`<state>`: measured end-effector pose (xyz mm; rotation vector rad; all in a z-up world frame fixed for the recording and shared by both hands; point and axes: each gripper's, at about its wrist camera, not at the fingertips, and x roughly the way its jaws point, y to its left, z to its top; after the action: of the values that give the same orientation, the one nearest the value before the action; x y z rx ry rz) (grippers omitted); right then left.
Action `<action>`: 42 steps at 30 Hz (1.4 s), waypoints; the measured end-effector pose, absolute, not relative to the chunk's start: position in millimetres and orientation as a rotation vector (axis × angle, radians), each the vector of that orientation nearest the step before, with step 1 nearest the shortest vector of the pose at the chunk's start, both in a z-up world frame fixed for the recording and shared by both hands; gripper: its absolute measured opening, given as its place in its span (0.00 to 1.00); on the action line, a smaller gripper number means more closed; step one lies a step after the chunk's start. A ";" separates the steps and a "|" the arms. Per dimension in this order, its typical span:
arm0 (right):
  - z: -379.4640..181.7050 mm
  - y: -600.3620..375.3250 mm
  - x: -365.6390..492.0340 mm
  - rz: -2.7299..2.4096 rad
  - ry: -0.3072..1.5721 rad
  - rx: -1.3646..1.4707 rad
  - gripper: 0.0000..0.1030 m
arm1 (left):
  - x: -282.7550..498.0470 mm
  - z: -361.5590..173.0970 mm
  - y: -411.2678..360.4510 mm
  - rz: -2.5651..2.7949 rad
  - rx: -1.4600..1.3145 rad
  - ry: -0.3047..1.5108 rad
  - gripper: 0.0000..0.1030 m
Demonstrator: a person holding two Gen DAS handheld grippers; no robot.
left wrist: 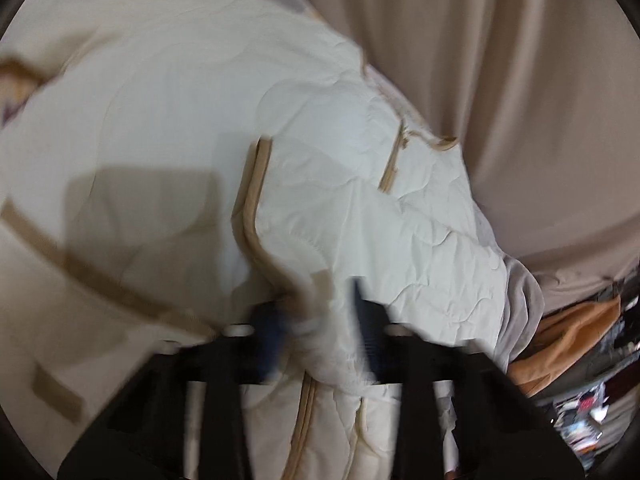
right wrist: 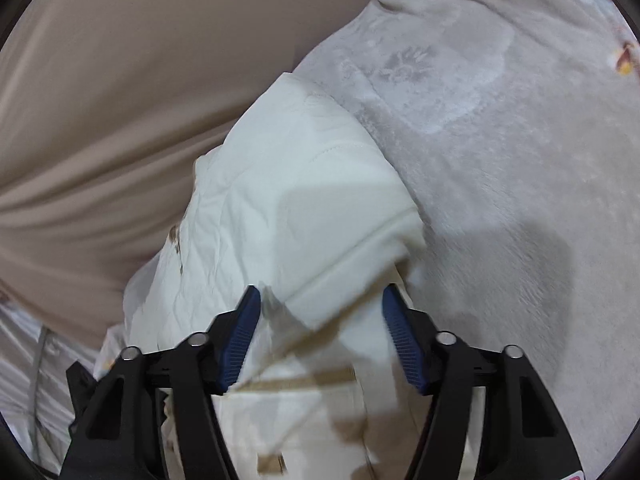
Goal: Fold large clothes
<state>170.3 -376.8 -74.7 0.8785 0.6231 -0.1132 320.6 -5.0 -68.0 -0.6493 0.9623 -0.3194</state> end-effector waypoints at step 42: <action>-50.6 -398.9 123.9 -0.316 0.681 0.512 0.14 | 333.6 -48.5 59.9 -0.084 -0.343 0.812 0.27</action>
<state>123.9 -398.9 -50.6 0.5121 0.6807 -0.3163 333.6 59.9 -48.5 -0.3432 0.8123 -0.0845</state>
